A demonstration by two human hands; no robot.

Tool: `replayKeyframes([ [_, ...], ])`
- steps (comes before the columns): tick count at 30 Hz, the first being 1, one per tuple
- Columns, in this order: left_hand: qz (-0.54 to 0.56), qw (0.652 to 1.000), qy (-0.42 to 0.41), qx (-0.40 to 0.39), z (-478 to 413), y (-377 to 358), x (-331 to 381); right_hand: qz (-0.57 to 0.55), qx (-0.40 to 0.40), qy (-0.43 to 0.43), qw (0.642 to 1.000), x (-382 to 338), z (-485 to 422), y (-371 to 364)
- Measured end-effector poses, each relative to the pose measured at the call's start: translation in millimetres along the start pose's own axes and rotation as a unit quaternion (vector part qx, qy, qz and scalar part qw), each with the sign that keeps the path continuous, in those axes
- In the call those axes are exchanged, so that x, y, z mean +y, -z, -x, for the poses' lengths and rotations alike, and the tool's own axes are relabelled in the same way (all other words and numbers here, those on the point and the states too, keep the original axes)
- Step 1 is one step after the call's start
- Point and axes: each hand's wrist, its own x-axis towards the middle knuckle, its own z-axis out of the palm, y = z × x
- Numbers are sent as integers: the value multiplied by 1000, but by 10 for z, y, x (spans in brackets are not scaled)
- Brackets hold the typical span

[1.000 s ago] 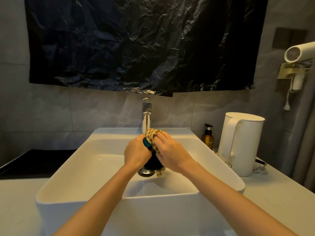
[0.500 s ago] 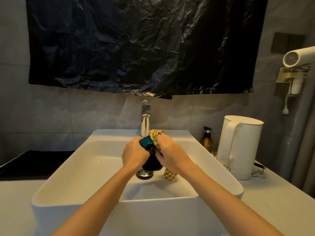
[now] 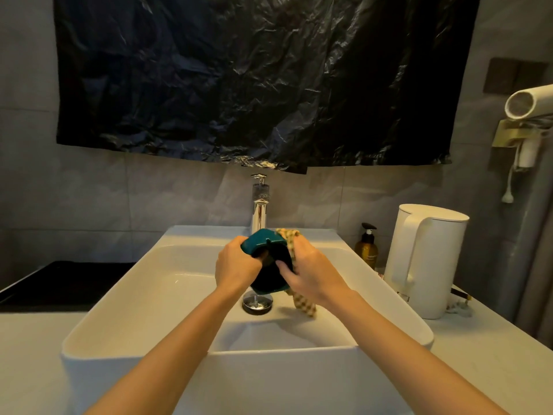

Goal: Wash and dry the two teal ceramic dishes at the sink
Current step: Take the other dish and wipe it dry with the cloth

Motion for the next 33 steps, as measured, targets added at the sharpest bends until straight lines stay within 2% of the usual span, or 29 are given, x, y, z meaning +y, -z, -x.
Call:
replayKeyframes([
  [4, 109, 993, 31, -20, -4, -18, 8, -64, -15, -24, 998, -39, 25, 19],
  [8, 134, 987, 42, -82, 21, -56, 11, -44, -5, -68, 997, -90, 11, 13],
  [12, 110, 987, 12, -116, 50, -62, 20, 14, 4, -44, 999, -47, -8, 48],
  [17, -4, 990, -30, -136, 66, -100, -2, 54, -77, -26, 995, -68, 44, 81],
  [19, -22, 992, -23, -124, 69, -98, -4, 44, -78, -21, 996, -95, 50, 98],
  [24, -17, 996, -42, -77, 58, -71, 11, -56, -4, -33, 998, -78, 25, 88],
  [27, -23, 997, -56, -45, 61, -59, 22, -20, 17, 8, 1000, -6, 1, 56],
  [31, -17, 1000, -25, -7, 20, -10, 19, 3, 36, 41, 999, -20, 13, 42],
  [33, -43, 998, -52, -8, 43, 1, 30, 33, 25, 82, 996, -67, 0, 12],
])
